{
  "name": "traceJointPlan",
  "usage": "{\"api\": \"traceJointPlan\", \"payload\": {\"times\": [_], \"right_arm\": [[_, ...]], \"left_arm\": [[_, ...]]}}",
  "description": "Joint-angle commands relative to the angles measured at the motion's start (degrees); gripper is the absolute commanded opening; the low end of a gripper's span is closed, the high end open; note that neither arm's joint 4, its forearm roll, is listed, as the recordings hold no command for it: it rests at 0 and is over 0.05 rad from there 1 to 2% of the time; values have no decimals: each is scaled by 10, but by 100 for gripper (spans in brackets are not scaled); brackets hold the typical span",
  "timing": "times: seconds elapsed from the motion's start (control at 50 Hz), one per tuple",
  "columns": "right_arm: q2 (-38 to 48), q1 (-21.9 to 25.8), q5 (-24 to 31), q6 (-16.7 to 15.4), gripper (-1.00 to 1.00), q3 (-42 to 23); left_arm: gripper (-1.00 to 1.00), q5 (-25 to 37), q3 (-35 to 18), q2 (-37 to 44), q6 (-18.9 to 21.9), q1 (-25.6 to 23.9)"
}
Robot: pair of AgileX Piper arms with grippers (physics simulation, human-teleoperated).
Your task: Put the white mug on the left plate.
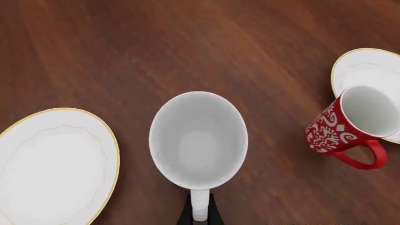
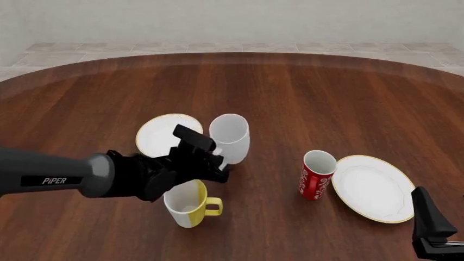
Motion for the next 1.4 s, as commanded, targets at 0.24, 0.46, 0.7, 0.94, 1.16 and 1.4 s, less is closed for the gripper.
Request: {"api": "traceJointPlan", "payload": {"times": [0.24,0.46,0.7,0.94,1.16,1.4], "right_arm": [[0,0,3,0,100,-3],[0,0,3,0,100,-2],[0,0,1,0,100,0],[0,0,3,1,100,-1],[0,1,5,0,100,-3],[0,1,4,-1,100,-2]], "left_arm": [[-100,14,-2,-82,65,9],[-100,43,-5,-125,83,20],[-100,70,-1,-197,115,48],[-100,78,18,-234,137,96],[-100,86,27,-250,144,130],[-100,88,30,-234,140,164]]}}
